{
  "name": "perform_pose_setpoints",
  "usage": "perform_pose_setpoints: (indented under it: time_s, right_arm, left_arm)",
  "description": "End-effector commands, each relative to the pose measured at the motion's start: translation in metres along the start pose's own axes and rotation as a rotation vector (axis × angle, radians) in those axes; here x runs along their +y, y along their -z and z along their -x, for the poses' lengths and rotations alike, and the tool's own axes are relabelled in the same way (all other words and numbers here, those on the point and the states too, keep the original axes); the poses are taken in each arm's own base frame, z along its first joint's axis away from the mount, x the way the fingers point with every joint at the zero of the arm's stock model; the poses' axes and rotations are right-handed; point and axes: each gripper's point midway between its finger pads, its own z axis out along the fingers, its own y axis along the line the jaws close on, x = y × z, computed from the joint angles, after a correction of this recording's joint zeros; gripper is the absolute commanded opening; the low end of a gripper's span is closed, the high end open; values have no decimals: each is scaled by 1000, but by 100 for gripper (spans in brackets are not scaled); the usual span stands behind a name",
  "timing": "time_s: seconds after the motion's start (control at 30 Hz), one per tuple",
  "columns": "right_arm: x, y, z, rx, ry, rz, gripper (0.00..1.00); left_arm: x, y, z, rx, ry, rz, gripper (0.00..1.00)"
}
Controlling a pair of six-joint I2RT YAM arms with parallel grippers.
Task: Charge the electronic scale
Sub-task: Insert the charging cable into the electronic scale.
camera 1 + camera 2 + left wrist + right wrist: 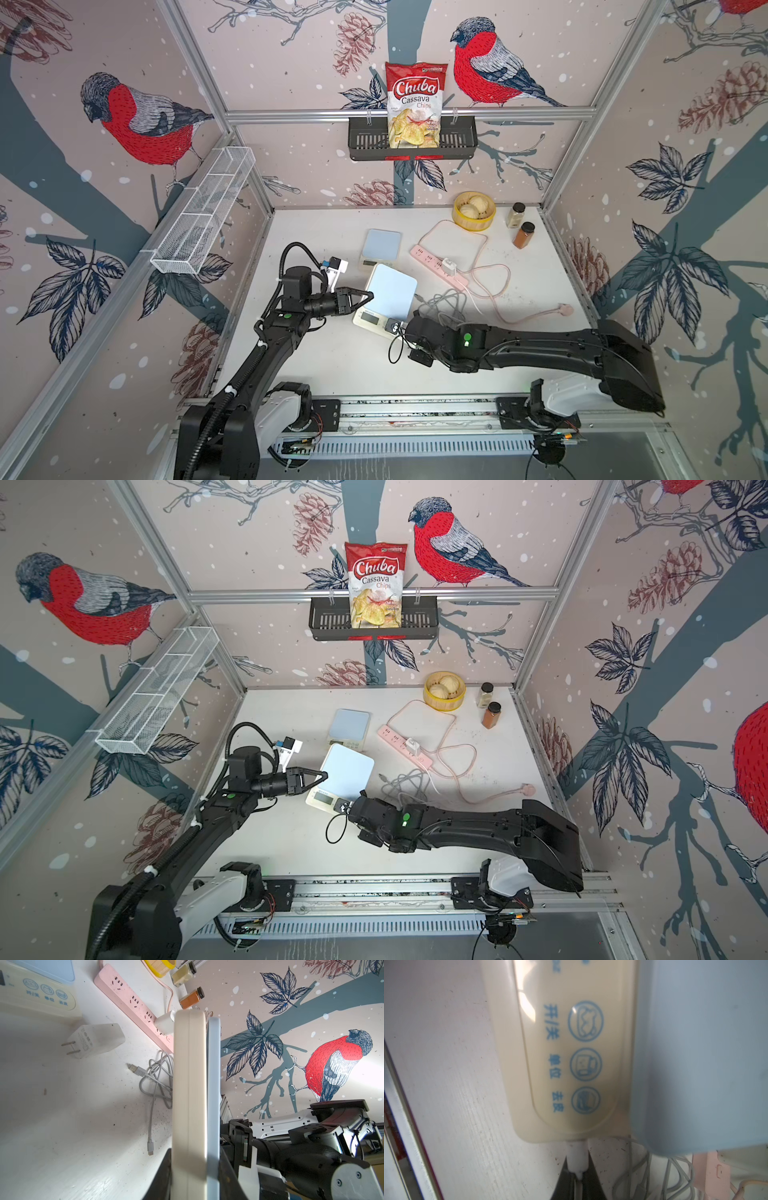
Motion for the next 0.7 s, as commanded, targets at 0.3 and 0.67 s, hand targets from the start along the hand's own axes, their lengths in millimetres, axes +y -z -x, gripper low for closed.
perform_pose_setpoints:
  time_s: [0.3, 0.67]
  right_arm:
    - [-11, 27, 75, -363, -155, 9, 3]
    - [-6, 37, 83, -457, -137, 82, 4]
  left_arm:
    - [-9, -1, 0, 48, 13, -38, 0]
    - [-9, -1, -11, 57, 30, -57, 0]
